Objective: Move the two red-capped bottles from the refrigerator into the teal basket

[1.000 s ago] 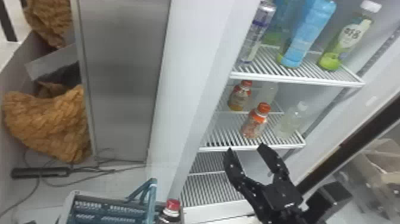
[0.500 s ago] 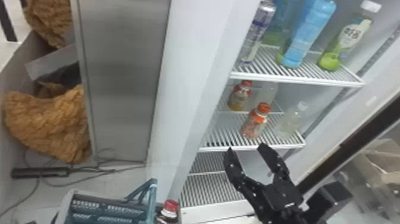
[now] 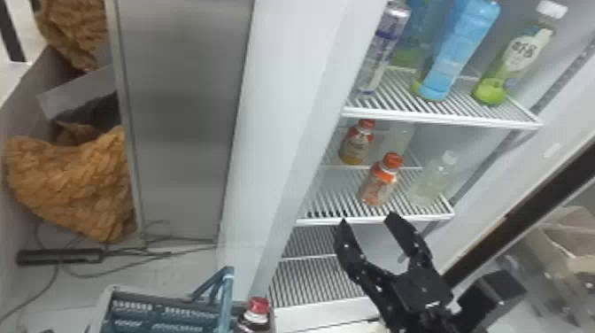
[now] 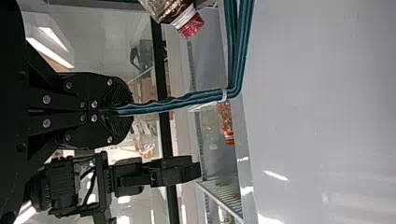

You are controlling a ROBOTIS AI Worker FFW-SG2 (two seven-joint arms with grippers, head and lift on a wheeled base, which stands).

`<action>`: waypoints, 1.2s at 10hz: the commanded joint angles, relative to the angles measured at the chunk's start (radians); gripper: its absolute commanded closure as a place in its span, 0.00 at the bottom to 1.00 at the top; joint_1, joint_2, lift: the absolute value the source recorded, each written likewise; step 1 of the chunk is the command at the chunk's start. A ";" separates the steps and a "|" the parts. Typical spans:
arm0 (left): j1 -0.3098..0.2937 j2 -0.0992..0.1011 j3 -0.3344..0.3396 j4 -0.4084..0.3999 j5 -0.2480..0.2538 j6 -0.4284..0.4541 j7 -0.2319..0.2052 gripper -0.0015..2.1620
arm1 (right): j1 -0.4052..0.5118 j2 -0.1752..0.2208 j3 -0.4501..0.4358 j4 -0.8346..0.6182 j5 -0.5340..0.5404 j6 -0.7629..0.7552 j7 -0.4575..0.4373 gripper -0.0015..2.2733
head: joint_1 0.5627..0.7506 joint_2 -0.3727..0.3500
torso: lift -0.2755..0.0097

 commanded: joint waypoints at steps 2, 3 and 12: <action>0.002 0.000 0.002 0.000 0.000 -0.002 0.000 0.54 | 0.001 0.000 -0.001 -0.004 0.002 0.000 0.000 0.11 | 0.70 0.03 | 0.18; 0.002 -0.002 0.002 0.000 0.000 0.000 0.000 0.54 | 0.003 0.000 -0.003 -0.004 0.002 0.000 0.000 0.11 | 0.70 0.03 | 0.18; 0.005 -0.002 0.004 0.000 0.000 0.000 0.000 0.54 | 0.005 0.001 -0.007 -0.004 0.006 0.002 0.000 0.11 | 0.70 0.03 | 0.18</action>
